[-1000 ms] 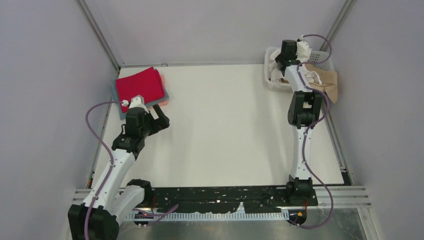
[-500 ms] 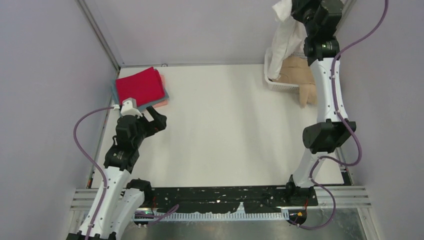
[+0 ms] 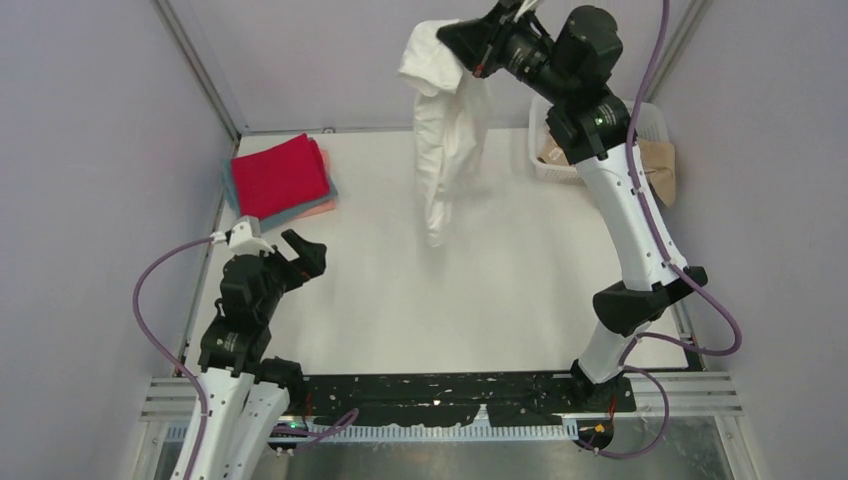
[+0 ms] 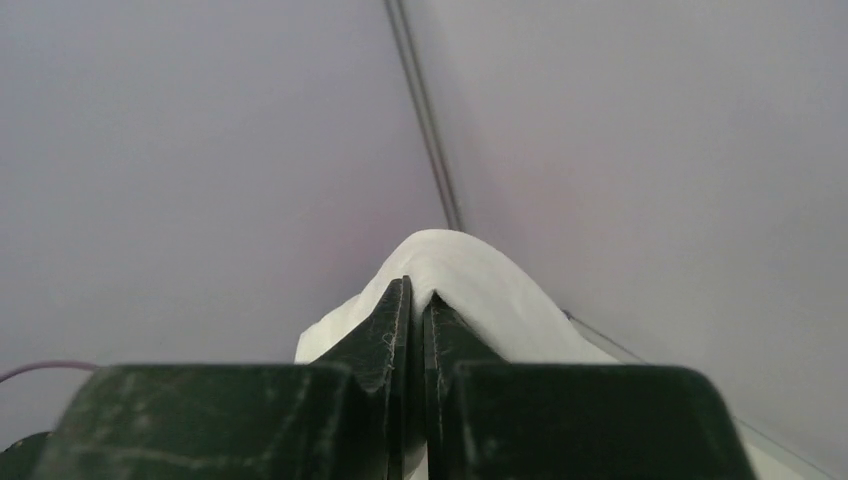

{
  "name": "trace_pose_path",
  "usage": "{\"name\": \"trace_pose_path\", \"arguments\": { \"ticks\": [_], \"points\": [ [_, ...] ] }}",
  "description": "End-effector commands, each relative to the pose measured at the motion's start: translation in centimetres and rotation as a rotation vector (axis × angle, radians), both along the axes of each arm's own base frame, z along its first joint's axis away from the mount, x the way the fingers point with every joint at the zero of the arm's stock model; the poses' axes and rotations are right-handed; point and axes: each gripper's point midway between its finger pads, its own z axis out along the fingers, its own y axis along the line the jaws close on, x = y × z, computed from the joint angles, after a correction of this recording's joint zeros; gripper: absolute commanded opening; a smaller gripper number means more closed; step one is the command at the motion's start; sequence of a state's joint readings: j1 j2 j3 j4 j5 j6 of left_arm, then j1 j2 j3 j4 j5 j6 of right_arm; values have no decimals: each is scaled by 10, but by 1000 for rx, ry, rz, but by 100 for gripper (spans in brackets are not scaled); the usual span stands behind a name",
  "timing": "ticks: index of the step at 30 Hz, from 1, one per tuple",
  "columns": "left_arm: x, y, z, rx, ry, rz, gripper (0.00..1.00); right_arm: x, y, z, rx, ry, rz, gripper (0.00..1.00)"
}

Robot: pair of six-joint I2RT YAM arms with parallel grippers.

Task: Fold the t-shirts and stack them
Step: Move the tshirt to the center of the board

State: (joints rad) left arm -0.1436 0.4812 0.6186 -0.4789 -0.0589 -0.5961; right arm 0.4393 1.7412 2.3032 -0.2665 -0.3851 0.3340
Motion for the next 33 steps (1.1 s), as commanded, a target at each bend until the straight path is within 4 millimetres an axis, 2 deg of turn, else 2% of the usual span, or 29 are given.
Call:
{"name": "trace_pose_path", "arguments": {
  "ticks": [1, 2, 3, 4, 5, 6, 7, 8, 9, 10, 11, 12, 13, 14, 15, 16, 17, 18, 19, 20, 21, 22, 23, 24, 25, 26, 27, 28, 33],
  "points": [
    [-8, 10, -3, 2, 18, 57, 99, -48, 9, 23, -19, -105, 57, 5],
    [-9, 14, -3, 5, 23, 79, 99, -42, 11, 6, -51, -82, 34, 5],
    [-11, 18, -5, 12, 35, 102, 99, -48, 2, 11, -41, -89, -10, 6],
    [-12, 21, -4, 15, 38, 117, 99, -41, 2, -12, -69, -43, -33, 5],
    [-12, 23, -3, 16, 42, 128, 99, -44, -12, -9, -56, -43, -92, 6],
    [-12, 24, -3, 13, 47, 136, 99, -33, -12, -43, -102, 15, -124, 5],
    [-12, 23, -4, 8, 52, 138, 99, -32, -27, -49, -106, 29, -197, 5],
    [-11, 22, -6, 2, 63, 136, 99, -29, -33, -83, -144, 95, -229, 5],
    [-11, 20, -7, -7, 69, 128, 99, -21, -46, -108, -151, 169, -297, 5],
    [-10, 17, -9, -13, 81, 115, 99, -20, -54, -154, -193, 260, -319, 5],
    [-8, 14, -11, -17, 91, 100, 99, -14, -66, -210, -224, 384, -348, 7],
    [-6, 11, -15, -20, 109, 88, 99, -14, -83, -231, -221, 436, -363, 10],
    [-4, 8, -19, -23, 125, 77, 99, -18, -92, -286, -246, 564, -368, 15],
    [-2, 5, -23, -27, 140, 60, 99, -16, -111, -308, -238, 626, -398, 16],
    [1, 1, -28, -34, 157, 45, 99, -21, -122, -350, -254, 729, -422, 22],
    [4, -3, -33, -45, 173, 31, 99, -16, -145, -373, -262, 792, -490, 29],
    [6, -7, -39, -54, 199, 17, 99, -24, -157, -400, -303, 867, -525, 48],
    [9, -12, -45, -65, 226, -5, 99, -22, -177, -417, -341, 908, -614, 58],
    [11, -20, -50, -80, 255, -43, 99, -29, -189, -429, -401, 948, -656, 73],
    [14, -25, -55, -91, 273, -64, 99, -30, -204, -433, -433, 956, -739, 79],
    [18, -29, -62, -103, 301, -75, 99, -35, -211, -437, -460, 969, -770, 93],
    [22, -33, -67, -118, 322, -86, 99, -36, -220, -431, -459, 947, -820, 99],
    [26, -37, -74, -130, 348, -95, 99, -39, -224, -432, -458, 941, -839, 97],
    [30, -41, -78, -141, 371, -106, 99, -39, -228, -420, -430, 896, -866, 96],
    [33, -45, -85, -142, 402, -115, 99, -43, -230, -422, -429, 887, -872, 95],
    [37, -49, -91, -135, 432, -120, 99, -41, -229, -408, -403, 828, -864, 95],
    [40, -52, -97, -125, 463, -124, 99, -44, -227, -412, -408, 814, -845, 95],
    [45, -57, -107, -113, 503, -129, 99, -41, -219, -402, -391, 761, -797, 95],
    [62, -82, -125, -111, 611, -188, 99, -42, -206, -405, -407, 704, -723, 95]
  ]
}}
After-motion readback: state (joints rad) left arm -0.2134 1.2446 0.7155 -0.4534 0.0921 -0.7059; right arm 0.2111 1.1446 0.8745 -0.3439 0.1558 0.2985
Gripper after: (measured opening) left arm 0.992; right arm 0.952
